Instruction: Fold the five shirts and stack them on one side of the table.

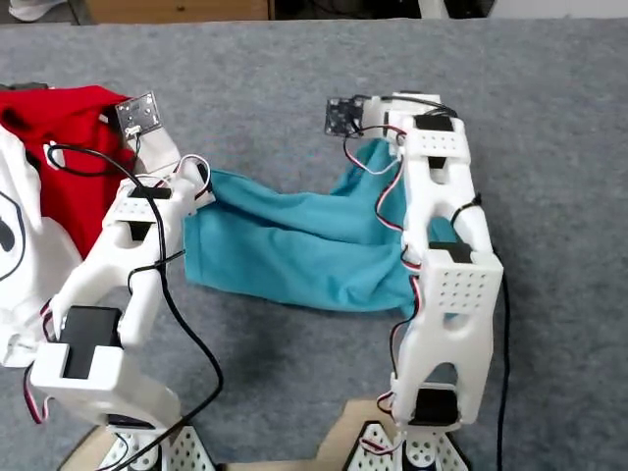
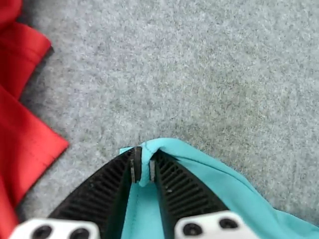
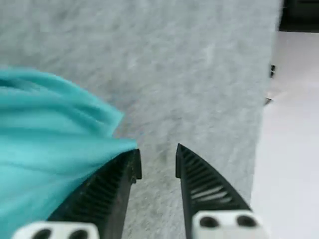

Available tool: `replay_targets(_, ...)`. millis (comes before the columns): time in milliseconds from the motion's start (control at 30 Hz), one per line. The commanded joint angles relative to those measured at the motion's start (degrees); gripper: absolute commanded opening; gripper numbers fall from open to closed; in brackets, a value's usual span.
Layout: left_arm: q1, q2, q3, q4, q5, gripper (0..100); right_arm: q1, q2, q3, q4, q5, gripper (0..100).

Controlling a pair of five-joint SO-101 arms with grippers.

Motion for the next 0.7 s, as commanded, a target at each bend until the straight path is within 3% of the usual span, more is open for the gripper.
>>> replay_targets(0, 0.4, -0.4, -2.3, -0.9, -0.4, 2, -1.1, 0.1, -2.7, -6.2, -7.2, 13.6)
replay_targets(133, 0.4, -0.4, -2.3, -0.9, -0.4, 2, 1.3, 1.0, -5.1, -3.2, -10.7, 13.6)
replay_targets(367, 0.4, -0.4, -2.3, -0.8, -0.4, 2, 5.0, -5.5, -10.8, 24.6, -10.5, 13.5)
replay_targets(667, 0.4, -0.4, -2.2, -0.7, -0.4, 2, 6.5, -5.3, -4.8, 40.5, -9.0, 13.4)
